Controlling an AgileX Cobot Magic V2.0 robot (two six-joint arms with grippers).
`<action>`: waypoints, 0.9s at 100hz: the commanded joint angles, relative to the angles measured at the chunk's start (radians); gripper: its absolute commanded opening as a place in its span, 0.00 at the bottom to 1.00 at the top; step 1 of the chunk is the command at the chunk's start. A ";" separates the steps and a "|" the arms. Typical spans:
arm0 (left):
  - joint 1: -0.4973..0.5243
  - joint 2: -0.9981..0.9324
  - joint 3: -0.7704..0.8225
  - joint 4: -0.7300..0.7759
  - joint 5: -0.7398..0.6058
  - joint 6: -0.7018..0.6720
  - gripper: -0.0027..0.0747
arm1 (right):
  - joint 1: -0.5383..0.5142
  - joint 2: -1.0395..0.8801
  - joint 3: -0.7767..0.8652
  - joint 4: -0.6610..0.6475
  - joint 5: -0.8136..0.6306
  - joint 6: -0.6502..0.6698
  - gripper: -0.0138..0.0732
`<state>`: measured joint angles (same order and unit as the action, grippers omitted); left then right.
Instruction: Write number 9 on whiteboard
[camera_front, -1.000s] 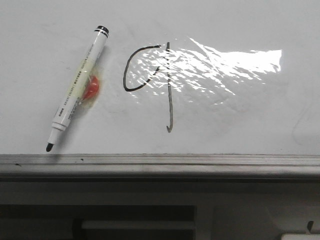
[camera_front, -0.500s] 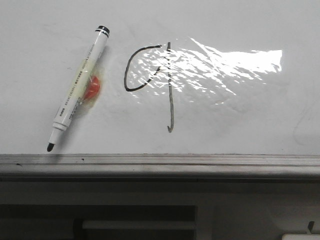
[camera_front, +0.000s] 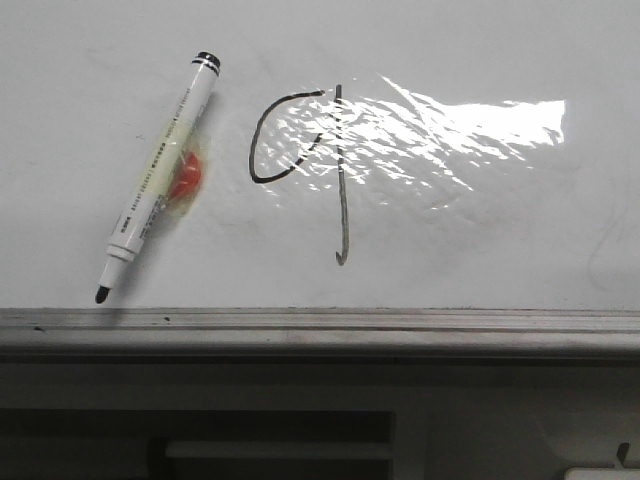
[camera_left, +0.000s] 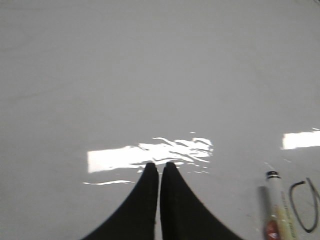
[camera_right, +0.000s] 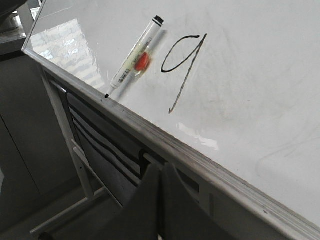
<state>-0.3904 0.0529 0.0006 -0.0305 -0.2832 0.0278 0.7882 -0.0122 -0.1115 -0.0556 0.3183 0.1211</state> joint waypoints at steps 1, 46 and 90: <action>0.089 -0.024 0.018 0.052 0.007 -0.057 0.01 | 0.001 -0.007 -0.023 -0.006 -0.076 -0.009 0.09; 0.369 -0.086 0.020 0.055 0.336 -0.046 0.01 | 0.001 -0.007 -0.023 -0.006 -0.076 -0.009 0.09; 0.389 -0.086 0.020 0.070 0.569 -0.042 0.01 | 0.001 -0.007 -0.023 -0.006 -0.076 -0.009 0.09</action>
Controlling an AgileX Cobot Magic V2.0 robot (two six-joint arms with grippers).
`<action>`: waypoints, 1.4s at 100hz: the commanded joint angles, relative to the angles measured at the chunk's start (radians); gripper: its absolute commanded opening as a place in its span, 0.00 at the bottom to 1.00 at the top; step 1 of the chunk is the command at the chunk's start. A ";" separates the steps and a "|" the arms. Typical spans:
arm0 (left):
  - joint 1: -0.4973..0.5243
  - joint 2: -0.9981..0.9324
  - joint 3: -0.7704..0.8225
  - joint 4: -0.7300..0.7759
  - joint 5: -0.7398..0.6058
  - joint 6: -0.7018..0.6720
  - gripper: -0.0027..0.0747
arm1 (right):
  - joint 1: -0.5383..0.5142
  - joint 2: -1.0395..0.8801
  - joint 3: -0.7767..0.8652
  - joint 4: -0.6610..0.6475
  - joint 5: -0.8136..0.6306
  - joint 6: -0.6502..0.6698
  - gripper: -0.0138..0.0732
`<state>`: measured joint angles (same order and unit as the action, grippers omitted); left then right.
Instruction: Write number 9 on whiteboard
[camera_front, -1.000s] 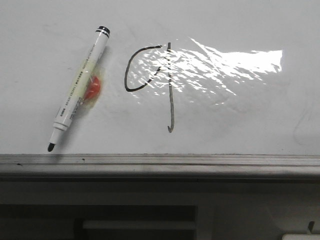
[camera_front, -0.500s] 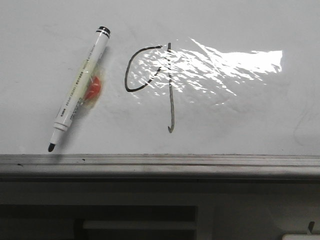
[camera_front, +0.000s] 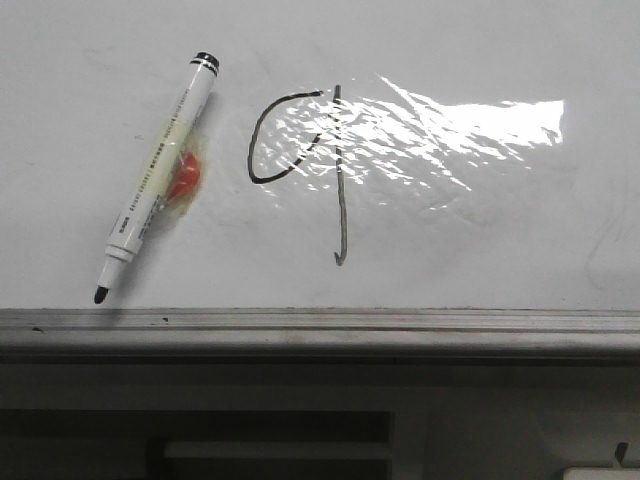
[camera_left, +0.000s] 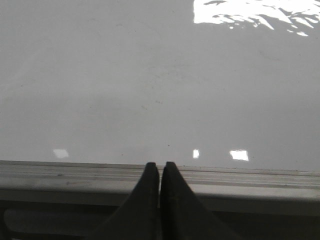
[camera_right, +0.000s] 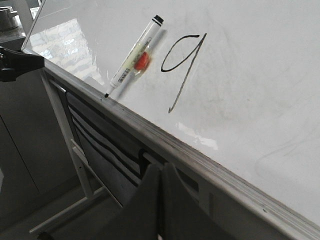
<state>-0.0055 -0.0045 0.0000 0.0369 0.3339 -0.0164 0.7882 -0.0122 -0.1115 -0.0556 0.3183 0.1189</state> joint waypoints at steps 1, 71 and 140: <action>0.004 -0.029 0.020 0.003 -0.048 0.003 0.01 | 0.001 -0.007 -0.023 -0.006 -0.076 -0.007 0.09; 0.004 -0.027 0.020 0.003 -0.049 0.003 0.01 | 0.001 -0.007 -0.023 -0.006 -0.076 -0.007 0.09; 0.004 -0.027 0.020 0.003 -0.049 0.003 0.01 | -0.336 -0.007 0.147 -0.077 -0.766 -0.007 0.09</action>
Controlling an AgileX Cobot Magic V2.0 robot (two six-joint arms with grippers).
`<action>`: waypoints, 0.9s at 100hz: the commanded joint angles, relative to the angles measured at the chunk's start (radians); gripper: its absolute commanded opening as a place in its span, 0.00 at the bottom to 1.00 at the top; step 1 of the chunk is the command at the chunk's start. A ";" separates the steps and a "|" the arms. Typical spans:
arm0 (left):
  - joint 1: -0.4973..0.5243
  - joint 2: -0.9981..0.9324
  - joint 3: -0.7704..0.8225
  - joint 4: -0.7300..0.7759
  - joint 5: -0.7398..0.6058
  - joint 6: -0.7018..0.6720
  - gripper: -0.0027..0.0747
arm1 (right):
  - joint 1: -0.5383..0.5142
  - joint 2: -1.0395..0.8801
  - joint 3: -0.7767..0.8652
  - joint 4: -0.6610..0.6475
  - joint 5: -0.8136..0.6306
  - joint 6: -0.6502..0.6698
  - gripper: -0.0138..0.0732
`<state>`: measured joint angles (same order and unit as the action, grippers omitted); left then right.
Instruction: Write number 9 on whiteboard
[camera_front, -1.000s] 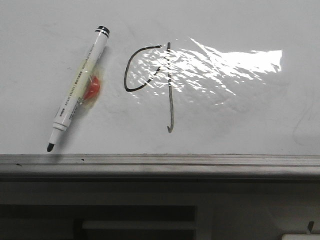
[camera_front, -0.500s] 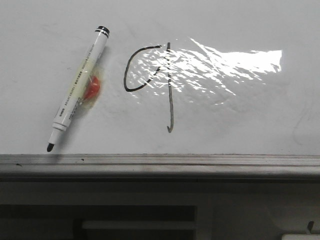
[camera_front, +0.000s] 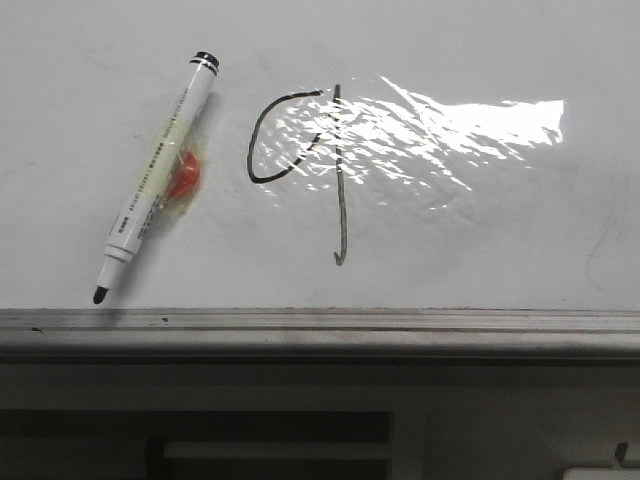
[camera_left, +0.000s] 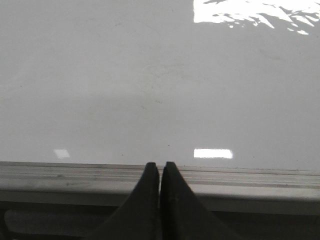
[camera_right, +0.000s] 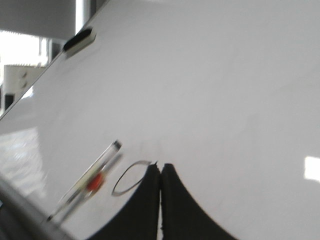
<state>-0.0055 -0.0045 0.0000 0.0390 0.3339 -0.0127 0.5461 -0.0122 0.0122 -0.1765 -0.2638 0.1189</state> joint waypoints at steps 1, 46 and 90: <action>0.004 -0.027 0.020 0.001 -0.049 -0.001 0.01 | -0.110 -0.007 0.023 0.050 -0.179 -0.007 0.09; 0.004 -0.027 0.020 0.001 -0.049 -0.001 0.01 | -0.593 -0.014 0.027 0.110 0.264 -0.004 0.09; 0.004 -0.027 0.020 0.001 -0.049 -0.001 0.01 | -0.659 -0.014 0.027 0.105 0.585 -0.020 0.09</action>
